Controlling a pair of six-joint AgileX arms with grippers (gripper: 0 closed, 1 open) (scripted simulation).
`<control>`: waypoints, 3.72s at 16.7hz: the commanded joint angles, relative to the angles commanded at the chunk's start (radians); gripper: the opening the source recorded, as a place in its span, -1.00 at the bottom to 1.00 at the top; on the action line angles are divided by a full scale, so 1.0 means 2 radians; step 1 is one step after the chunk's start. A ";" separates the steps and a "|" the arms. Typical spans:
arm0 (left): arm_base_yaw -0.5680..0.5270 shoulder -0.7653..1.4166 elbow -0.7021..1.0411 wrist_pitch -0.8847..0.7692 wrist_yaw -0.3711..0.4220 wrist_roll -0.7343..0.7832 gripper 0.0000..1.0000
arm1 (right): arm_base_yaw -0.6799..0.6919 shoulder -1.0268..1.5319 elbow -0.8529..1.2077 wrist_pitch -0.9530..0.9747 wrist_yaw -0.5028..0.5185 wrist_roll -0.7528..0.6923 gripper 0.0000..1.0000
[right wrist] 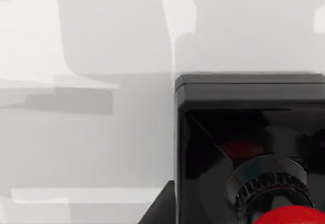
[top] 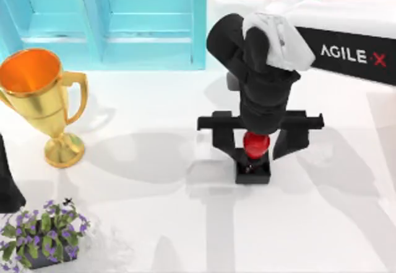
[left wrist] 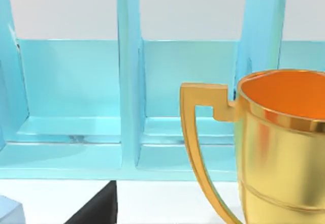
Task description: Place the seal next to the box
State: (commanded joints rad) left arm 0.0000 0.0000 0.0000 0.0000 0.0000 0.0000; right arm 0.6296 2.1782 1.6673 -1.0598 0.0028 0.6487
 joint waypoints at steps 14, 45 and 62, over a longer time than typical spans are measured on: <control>0.000 0.000 0.000 0.000 0.000 0.000 1.00 | 0.000 0.000 0.000 0.000 0.000 0.000 -1.00; 0.000 0.000 0.000 0.000 0.000 0.000 1.00 | -0.274 -0.106 0.120 -0.231 -0.001 -0.277 -1.00; 0.000 0.000 0.000 0.000 0.000 0.000 1.00 | -0.274 -0.116 -0.019 -0.100 -0.001 -0.276 -0.55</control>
State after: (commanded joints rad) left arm 0.0000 0.0000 0.0000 0.0000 0.0000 0.0000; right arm 0.0815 1.9455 1.6287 -1.2594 0.0002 0.0972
